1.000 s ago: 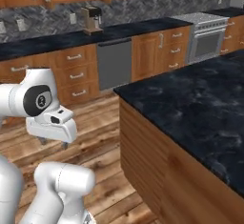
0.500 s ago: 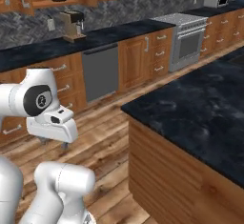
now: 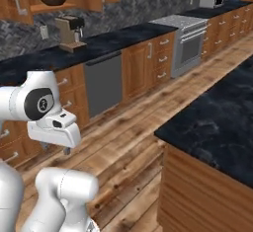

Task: Pick up the bowls from the cabinet and place each bowl in front of a stool on the dining counter.

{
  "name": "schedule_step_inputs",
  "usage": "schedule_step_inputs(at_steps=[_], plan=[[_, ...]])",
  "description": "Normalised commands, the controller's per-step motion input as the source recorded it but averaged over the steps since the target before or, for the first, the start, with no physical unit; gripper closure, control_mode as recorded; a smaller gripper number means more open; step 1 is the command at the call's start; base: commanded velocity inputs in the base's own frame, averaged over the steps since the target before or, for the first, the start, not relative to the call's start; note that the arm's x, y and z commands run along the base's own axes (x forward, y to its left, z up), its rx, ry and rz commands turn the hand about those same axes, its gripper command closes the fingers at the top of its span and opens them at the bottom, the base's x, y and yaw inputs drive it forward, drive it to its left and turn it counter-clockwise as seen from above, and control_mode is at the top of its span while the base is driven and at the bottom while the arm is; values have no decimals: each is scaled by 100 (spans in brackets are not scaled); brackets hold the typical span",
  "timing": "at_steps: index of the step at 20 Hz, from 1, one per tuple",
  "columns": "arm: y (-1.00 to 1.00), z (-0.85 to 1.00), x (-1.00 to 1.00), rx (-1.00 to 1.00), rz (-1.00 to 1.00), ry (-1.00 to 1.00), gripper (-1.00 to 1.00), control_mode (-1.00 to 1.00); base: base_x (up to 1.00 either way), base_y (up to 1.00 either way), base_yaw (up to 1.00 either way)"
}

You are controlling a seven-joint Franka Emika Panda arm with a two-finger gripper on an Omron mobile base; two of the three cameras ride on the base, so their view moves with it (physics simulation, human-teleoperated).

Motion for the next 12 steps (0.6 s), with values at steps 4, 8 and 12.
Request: schedule_step_inputs(at_steps=[4,8,12], plan=[[0,0,0,0,0,0,-100,100,100,100,-33],[0,0,0,0,0,0,-100,100,100,96,-30],[0,0,0,0,0,0,-100,100,100,64,-20]])
